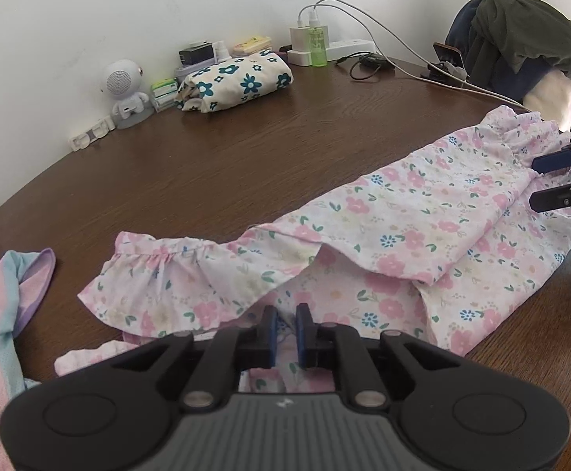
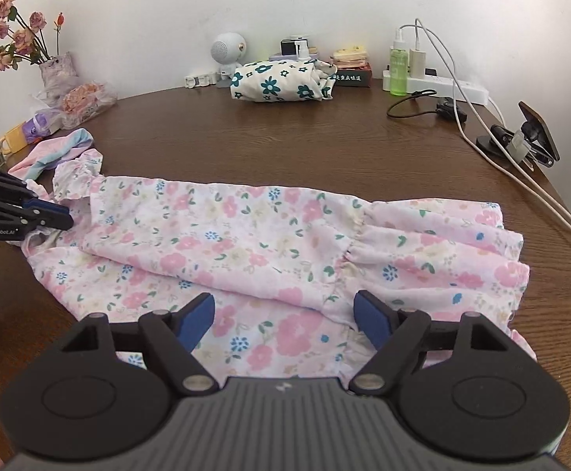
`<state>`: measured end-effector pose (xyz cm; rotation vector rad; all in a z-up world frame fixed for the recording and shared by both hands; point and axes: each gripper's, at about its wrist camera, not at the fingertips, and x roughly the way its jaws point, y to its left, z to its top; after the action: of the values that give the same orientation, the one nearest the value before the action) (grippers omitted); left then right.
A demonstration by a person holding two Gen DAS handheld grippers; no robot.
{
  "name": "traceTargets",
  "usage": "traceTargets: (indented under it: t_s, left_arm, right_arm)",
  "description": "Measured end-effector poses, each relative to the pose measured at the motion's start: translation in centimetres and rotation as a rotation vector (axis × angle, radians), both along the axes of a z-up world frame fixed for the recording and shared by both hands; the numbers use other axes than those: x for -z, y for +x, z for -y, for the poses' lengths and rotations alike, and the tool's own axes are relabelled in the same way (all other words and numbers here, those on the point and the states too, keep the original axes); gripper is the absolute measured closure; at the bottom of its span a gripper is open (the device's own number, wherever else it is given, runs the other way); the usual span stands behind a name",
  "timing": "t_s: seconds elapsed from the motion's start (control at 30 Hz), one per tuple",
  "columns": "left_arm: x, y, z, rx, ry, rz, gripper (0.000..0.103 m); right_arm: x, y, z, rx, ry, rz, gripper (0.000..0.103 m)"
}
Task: Fold clothes
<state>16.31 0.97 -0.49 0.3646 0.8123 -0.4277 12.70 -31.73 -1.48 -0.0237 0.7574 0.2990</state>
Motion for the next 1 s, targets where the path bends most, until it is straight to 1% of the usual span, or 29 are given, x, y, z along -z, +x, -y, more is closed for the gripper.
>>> traceTargets:
  t_s: [0.07, 0.23, 0.37, 0.4, 0.43, 0.5, 0.57, 0.63, 0.67, 0.73, 0.77, 0.8, 0.87, 0.9, 0.93, 0.97, 1.0]
  left_arm:
    - [0.0, -0.7, -0.4, -0.032, -0.019, 0.001, 0.094]
    - [0.1, -3.5, -1.3, -0.133, -0.1, 0.001, 0.094]
    - [-0.3, -4.6, -1.7, -0.202, -0.174, 0.006, 0.093]
    - [-0.8, -4.9, -1.9, -0.221, -0.212, 0.033, 0.093]
    - [-1.4, -5.2, -2.1, -0.24, -0.25, 0.06, 0.09]
    - [-3.3, -6.2, -2.3, -0.238, -0.337, 0.142, 0.078]
    - [-5.0, -7.4, -1.6, -0.202, -0.374, 0.226, 0.049]
    - [-6.0, -8.2, 0.1, -0.116, -0.342, 0.279, 0.045]
    - [-6.3, -8.2, 2.0, -0.036, -0.296, 0.285, 0.045]
    - [-6.3, -8.0, 5.5, 0.103, -0.193, 0.27, 0.045]
    - [-5.9, -7.7, 7.2, 0.162, -0.129, 0.265, 0.045]
    - [-5.5, -7.5, 9.0, 0.221, -0.065, 0.259, 0.045]
    - [-4.3, -6.6, 11.3, 0.292, 0.043, 0.242, 0.047]
    - [-3.6, -6.0, 12.5, 0.327, 0.104, 0.232, 0.049]
    - [-2.9, -5.6, 13.0, 0.34, 0.143, 0.218, 0.055]
    - [-2.2, -5.2, 13.5, 0.354, 0.182, 0.203, 0.058]
    - [-1.5, -4.8, 14.0, 0.367, 0.221, 0.189, 0.058]
  right_arm:
    - [0.2, 0.0, 0.1, -0.004, -0.051, 0.006, 0.024]
    - [0.2, 0.7, 0.6, -0.088, -0.087, 0.005, 0.023]
    - [0.0, 1.3, 1.0, -0.136, -0.089, 0.011, 0.023]
    - [-0.1, 1.3, 1.1, -0.138, -0.08, 0.016, 0.022]
    - [-0.6, 1.1, 1.2, -0.137, -0.055, 0.032, 0.022]
    - [-1.8, -0.4, 1.5, -0.134, 0.019, 0.081, 0.022]
    - [-3.3, -2.2, 1.9, -0.132, 0.1, 0.134, 0.02]
    - [-4.4, -4.0, 2.2, -0.11, 0.113, 0.182, 0.018]
    - [-4.7, -4.6, 2.3, -0.088, 0.098, 0.196, 0.018]
    - [-4.7, -5.0, 2.8, -0.044, 0.047, 0.195, 0.018]
    - [-4.6, -4.8, 3.1, -0.031, 0.011, 0.184, 0.02]
    - [-4.5, -4.6, 3.3, -0.024, -0.034, 0.177, 0.024]
    - [-4.0, -3.6, 3.3, -0.06, -0.176, 0.17, 0.029]
    - [-3.7, -2.9, 3.1, -0.095, -0.242, 0.158, 0.036]
    - [-3.5, -2.2, 2.8, -0.137, -0.302, 0.145, 0.039]
    - [-3.2, -1.6, 2.4, -0.192, -0.349, 0.131, 0.046]
    - [-2.9, -1.0, 2.0, -0.244, -0.394, 0.116, 0.05]
